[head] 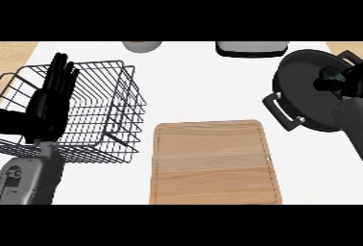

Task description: Pick the eggplant from the cutting board and place it in the pot

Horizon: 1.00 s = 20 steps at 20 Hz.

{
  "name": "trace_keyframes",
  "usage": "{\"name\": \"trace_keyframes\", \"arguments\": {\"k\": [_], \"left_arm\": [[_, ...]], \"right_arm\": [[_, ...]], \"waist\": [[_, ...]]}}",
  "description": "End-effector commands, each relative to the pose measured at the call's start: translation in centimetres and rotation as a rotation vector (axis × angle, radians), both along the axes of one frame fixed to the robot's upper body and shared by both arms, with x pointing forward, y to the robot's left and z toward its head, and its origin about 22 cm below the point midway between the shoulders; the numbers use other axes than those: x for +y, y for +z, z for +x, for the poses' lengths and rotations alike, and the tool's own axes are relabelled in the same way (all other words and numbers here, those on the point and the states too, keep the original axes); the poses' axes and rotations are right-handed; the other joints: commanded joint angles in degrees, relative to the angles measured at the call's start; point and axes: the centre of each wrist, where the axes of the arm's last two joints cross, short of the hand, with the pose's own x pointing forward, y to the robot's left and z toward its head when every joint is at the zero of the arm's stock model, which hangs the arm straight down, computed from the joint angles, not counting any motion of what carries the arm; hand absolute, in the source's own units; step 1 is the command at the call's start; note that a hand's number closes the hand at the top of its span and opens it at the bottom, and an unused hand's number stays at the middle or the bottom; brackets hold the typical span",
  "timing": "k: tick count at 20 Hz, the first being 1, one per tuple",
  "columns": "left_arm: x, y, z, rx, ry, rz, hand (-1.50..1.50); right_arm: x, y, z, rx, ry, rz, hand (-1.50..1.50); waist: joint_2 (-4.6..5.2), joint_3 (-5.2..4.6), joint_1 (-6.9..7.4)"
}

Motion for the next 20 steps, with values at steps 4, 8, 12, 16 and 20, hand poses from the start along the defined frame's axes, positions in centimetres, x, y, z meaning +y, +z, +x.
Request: {"name": "trace_keyframes", "arguments": {"k": [4, 8, 12, 16, 20], "left_arm": [[0.7, 0.1, -0.5, -0.013, -0.006, -0.004, 0.0], [0.0, 1.2, 1.9, -0.004, 0.002, -0.013, 0.0], [0.7, 0.3, 0.0, 0.003, 0.005, 0.001, 0.0], [-0.8, 1.5, 0.1, -0.001, 0.004, -0.012, 0.0], [-0.1, -0.6, 0.2, 0.007, 0.002, -0.007, 0.0]], "right_arm": [[-1.8, -1.8, -2.0, -0.01, 0.144, 0.204, -1.5], [-1.6, -1.7, -1.3, -0.105, 0.202, 0.142, -1.5], [0.3, 1.0, 0.1, -0.319, 0.235, 0.168, -1.5], [-2.3, 2.0, -0.6, -0.459, 0.148, 0.213, -1.5], [-2.8, 1.0, -1.9, -0.619, 0.11, 0.276, -1.5]], "waist": [[-0.05, 0.02, 0.3], [0.32, 0.03, 0.67], [-0.26, -0.04, 0.2], [-0.17, 0.01, 0.2], [0.12, 0.04, 0.04]]}}
